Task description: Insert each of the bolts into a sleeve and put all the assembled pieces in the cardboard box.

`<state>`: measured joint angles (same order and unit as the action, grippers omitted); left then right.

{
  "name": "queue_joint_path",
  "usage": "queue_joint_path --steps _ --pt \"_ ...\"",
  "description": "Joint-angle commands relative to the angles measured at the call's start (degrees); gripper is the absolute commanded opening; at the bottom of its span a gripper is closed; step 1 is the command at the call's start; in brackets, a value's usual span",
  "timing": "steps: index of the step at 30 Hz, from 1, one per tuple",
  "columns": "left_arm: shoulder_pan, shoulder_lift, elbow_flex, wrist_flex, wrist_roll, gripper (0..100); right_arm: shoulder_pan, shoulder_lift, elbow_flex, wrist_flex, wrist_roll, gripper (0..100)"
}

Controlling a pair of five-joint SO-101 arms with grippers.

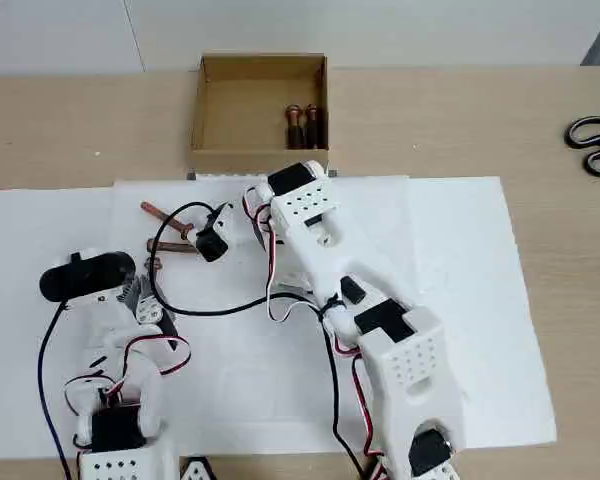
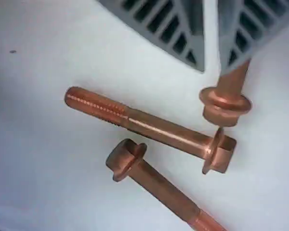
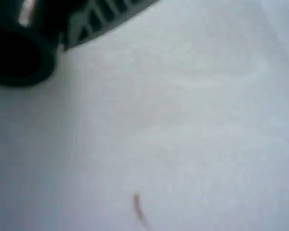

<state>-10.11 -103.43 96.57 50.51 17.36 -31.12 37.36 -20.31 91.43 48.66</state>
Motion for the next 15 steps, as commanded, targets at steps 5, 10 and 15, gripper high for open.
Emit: queue_joint_path --steps 5,10,15 --pt "0.0 -0.62 -0.22 0.18 -0.35 1 -0.22 4.35 0.44 -1.36 0.09 7.2" --pt "0.0 -0.62 -0.22 0.26 -0.35 1 -0.22 4.26 0.35 -0.84 0.0 1.1" --pt "0.0 -0.62 -0.22 0.26 -0.35 1 -0.4 0.92 0.09 -0.13 -0.97 1.3"
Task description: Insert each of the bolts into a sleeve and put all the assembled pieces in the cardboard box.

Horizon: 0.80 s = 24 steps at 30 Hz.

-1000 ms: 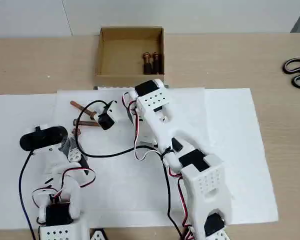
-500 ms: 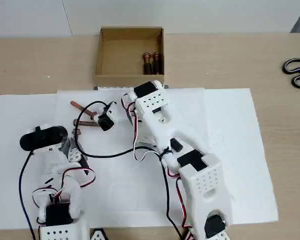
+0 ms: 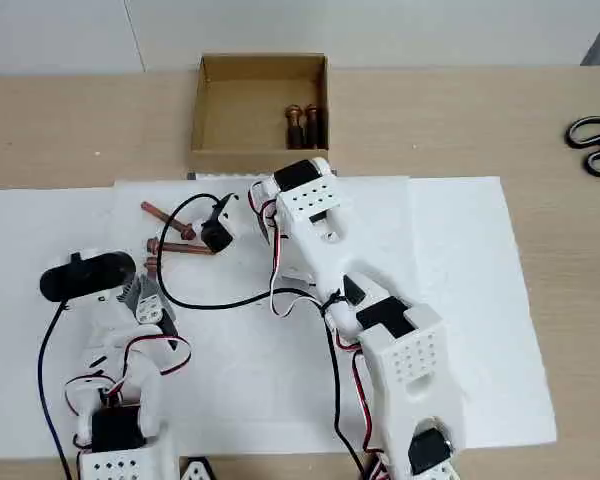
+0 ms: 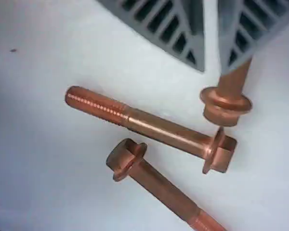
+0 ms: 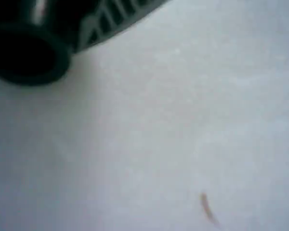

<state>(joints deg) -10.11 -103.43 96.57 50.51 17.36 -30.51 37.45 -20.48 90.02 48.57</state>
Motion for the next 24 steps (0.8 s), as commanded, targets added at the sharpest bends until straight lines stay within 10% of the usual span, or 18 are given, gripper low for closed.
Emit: queue_joint_path --steps 1,24 --pt "0.0 -0.62 -0.22 0.26 -0.35 1 -1.27 -1.01 0.26 1.27 -1.67 1.3" --pt "0.09 -0.62 -0.22 0.26 -0.35 1 -0.31 -20.88 0.35 7.69 -41.23 0.6"
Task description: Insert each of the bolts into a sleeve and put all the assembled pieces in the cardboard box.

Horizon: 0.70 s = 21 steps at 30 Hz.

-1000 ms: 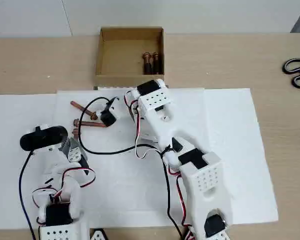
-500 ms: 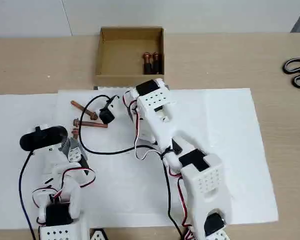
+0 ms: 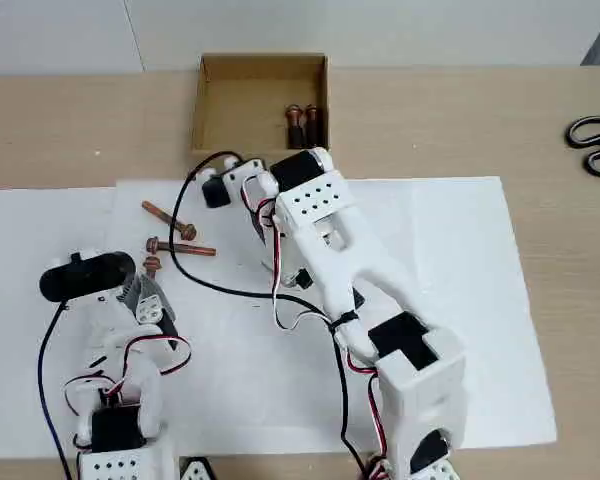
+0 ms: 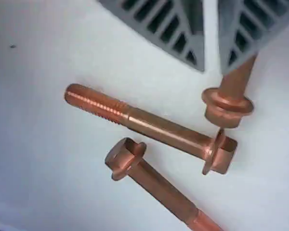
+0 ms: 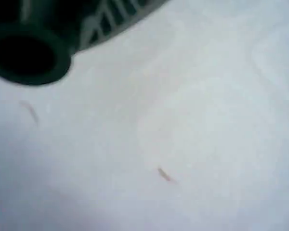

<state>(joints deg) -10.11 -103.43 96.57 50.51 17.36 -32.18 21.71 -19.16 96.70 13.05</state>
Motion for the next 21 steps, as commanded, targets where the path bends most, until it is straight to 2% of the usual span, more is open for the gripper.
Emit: queue_joint_path --steps 1,9,16,21 --pt "0.09 -0.62 -0.22 0.26 -0.35 1 1.8 -5.93 -0.97 1.01 -7.74 0.6" --pt "0.18 -0.62 -0.22 0.26 -0.09 1 6.46 -13.32 -0.79 2.24 -20.66 0.6" --pt "0.09 -0.62 -1.8 0.62 -0.18 1 12.09 -22.2 -0.53 2.68 -21.54 0.3" --pt "3.43 -0.53 -11.47 8.79 -1.76 1 15.78 -26.07 6.15 2.68 -21.71 0.2"
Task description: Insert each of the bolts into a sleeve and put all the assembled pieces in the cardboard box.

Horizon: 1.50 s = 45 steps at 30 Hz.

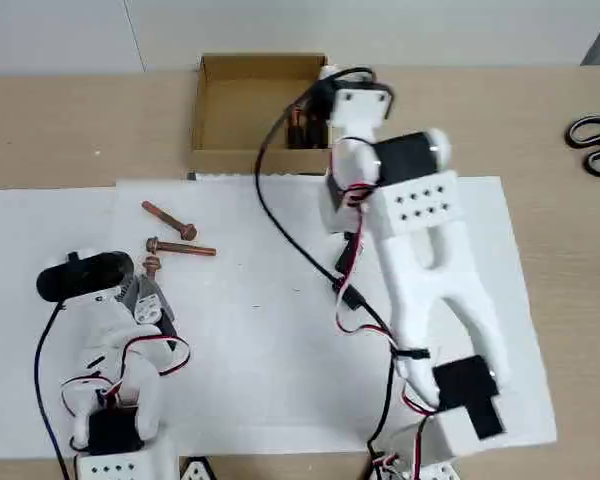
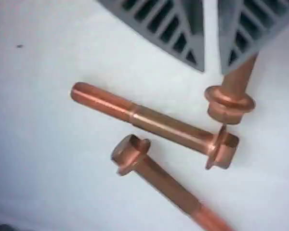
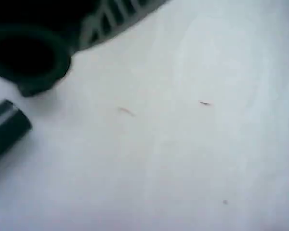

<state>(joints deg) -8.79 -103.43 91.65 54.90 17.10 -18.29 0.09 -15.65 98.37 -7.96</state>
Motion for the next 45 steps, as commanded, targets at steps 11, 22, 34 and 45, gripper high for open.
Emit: queue_joint_path --steps 11,22,34,45 --pt "3.87 12.92 -18.33 8.62 -5.01 1 8.13 -19.74 22.07 0.48 -4.04 0.2" --pt "3.87 53.19 -51.12 10.64 4.57 1 20.35 -24.48 26.81 0.31 -3.96 0.3" --pt "3.78 75.16 -71.25 18.99 12.75 1 30.99 -24.57 26.81 0.4 -3.96 0.3" --pt "3.52 86.77 -71.25 18.9 32.88 1 35.03 -24.57 31.12 0.31 -3.96 0.3"
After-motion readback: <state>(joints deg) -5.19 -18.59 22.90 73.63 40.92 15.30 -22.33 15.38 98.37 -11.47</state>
